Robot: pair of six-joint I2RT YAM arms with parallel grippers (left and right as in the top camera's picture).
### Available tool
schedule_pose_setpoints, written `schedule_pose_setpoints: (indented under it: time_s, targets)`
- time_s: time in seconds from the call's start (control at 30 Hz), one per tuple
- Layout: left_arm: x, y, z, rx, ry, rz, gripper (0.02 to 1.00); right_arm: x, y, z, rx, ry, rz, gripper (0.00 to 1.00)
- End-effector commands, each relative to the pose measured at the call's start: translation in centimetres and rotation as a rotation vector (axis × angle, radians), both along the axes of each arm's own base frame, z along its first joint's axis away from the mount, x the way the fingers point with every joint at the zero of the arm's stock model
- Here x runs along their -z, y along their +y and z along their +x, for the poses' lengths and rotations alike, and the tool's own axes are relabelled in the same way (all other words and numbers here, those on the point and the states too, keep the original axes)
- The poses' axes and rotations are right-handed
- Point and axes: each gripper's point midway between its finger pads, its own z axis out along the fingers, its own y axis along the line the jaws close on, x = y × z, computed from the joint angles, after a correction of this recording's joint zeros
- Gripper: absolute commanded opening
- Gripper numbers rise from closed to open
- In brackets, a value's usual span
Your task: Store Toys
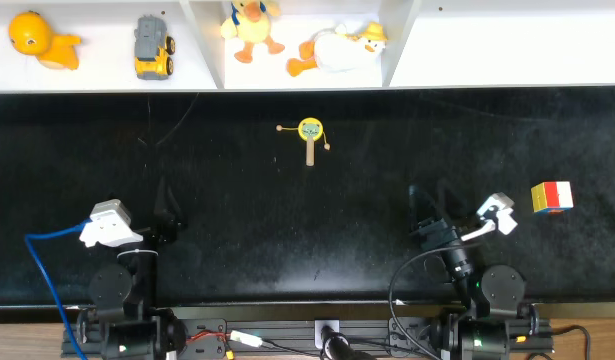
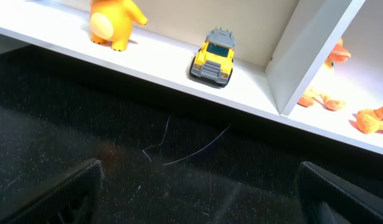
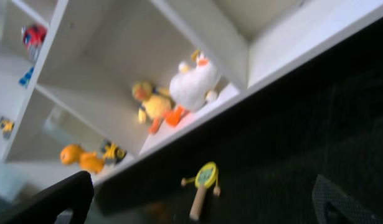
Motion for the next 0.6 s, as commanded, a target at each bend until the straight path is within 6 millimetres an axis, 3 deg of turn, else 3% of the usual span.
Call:
schedule_pose_setpoints:
  time_s: [0.03,0.43,0.6]
  targets:
    - [0.1,-0.4,0.0,0.022,-0.006,0.019,0.998,-0.2,1.8,-0.7,-0.119,0.036,-0.088,1.000]
    - [0.1,-0.4,0.0,0.022,-0.006,0.019,0.998,-2.1,2.0,2.3,-0.229,0.242,-0.400,1.000]
    - [0.1,-0.4,0.0,0.022,-0.006,0.019,0.998,-2.0,3.3,4.1,-0.313,0.323,-0.492,0.998]
